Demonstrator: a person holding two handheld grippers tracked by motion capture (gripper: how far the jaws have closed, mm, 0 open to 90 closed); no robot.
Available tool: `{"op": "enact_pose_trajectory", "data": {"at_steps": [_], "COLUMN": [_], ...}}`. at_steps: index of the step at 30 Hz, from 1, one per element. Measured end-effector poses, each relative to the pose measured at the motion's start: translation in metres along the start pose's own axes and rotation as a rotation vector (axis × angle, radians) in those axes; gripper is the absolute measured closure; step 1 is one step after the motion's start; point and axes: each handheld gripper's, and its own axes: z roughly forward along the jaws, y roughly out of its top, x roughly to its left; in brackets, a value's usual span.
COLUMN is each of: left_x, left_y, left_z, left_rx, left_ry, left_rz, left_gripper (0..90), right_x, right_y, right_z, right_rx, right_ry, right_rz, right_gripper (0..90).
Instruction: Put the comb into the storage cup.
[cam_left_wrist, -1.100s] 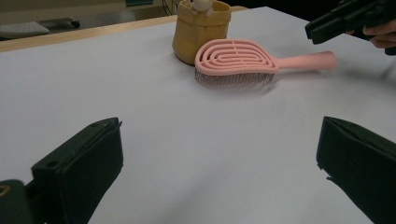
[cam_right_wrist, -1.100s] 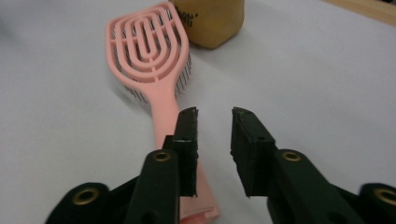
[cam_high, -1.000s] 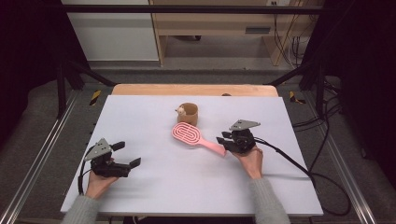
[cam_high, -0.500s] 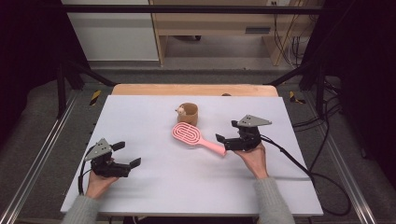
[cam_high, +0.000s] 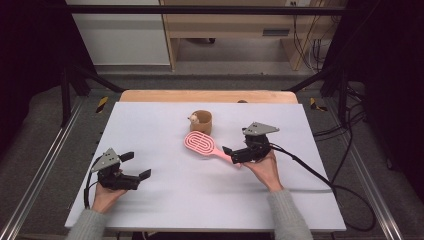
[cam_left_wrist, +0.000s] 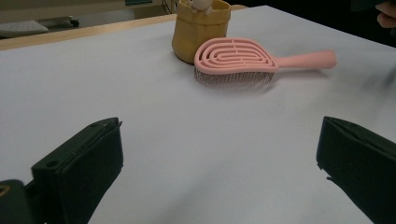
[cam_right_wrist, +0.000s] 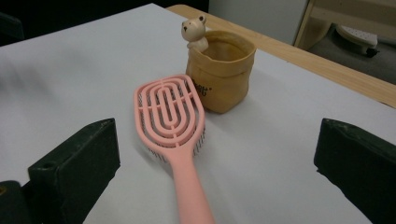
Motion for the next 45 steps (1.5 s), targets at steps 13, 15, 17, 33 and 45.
{"op": "enact_pose_trajectory", "data": {"at_steps": [13,15,17,33,45], "left_x": [0.000,0.000,0.000,0.000,0.000], "left_y": [0.000,0.000,0.000,0.000,0.000], "left_z": [0.000,0.000,0.000,0.001,0.001], "left_rx": [0.002,0.002,0.002,0.004,0.004], "left_ry": [0.002,0.003,0.002,0.003,0.000], "left_rz": [-0.001,0.000,0.000,0.000,-0.002], "left_gripper": [0.4,0.4,0.4,0.4,0.4], "right_x": [0.004,0.003,0.003,0.008,0.008], "right_y": [-0.001,-0.002,-0.002,-0.005,-0.017], "right_z": [0.024,0.028,0.030,0.055,0.070], "right_rx": [0.077,0.092,0.094,0.153,0.228], "right_ry": [0.008,0.009,0.014,0.020,0.060], "right_rz": [-0.020,-0.022,-0.020,-0.041,-0.054], "right_gripper": [0.5,0.5,0.7,2.1,10.0]}}
